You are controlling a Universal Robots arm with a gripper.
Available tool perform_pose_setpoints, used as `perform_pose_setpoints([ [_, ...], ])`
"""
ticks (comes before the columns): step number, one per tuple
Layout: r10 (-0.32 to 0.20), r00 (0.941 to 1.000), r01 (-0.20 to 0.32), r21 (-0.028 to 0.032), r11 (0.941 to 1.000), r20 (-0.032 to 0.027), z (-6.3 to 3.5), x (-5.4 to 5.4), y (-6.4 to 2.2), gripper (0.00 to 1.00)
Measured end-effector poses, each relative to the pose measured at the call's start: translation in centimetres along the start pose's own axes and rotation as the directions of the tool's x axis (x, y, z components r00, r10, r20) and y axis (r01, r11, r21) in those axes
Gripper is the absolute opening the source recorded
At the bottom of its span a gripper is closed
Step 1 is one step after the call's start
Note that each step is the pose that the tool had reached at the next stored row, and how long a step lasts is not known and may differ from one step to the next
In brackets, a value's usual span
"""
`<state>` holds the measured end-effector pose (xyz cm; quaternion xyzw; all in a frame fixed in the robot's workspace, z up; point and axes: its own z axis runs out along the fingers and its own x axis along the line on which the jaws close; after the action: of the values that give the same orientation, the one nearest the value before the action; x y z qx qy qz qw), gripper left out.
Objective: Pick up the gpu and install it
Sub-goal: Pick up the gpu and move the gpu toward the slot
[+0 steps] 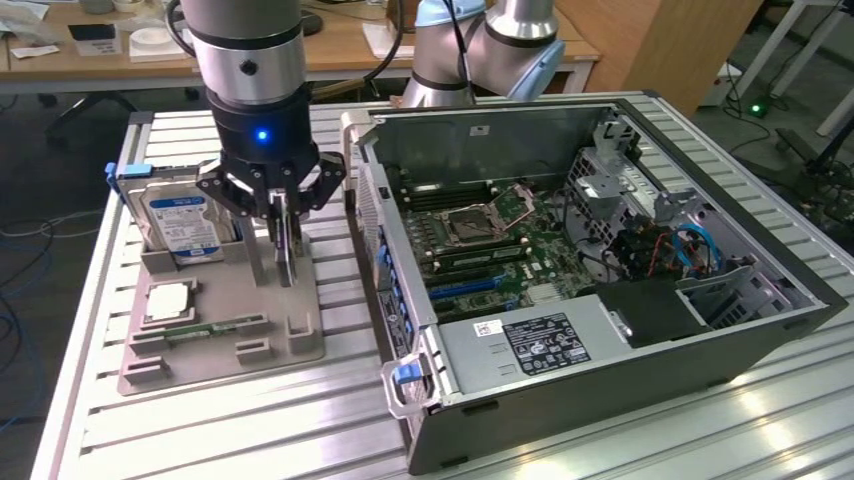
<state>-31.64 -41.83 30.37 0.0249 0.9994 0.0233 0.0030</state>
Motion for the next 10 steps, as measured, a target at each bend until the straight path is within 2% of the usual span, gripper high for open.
perform_pose_setpoints([
  [10, 0.0, 1.0, 0.0, 0.0003, 1.0, -0.0003, -0.18, 0.0, 0.01, 0.28],
])
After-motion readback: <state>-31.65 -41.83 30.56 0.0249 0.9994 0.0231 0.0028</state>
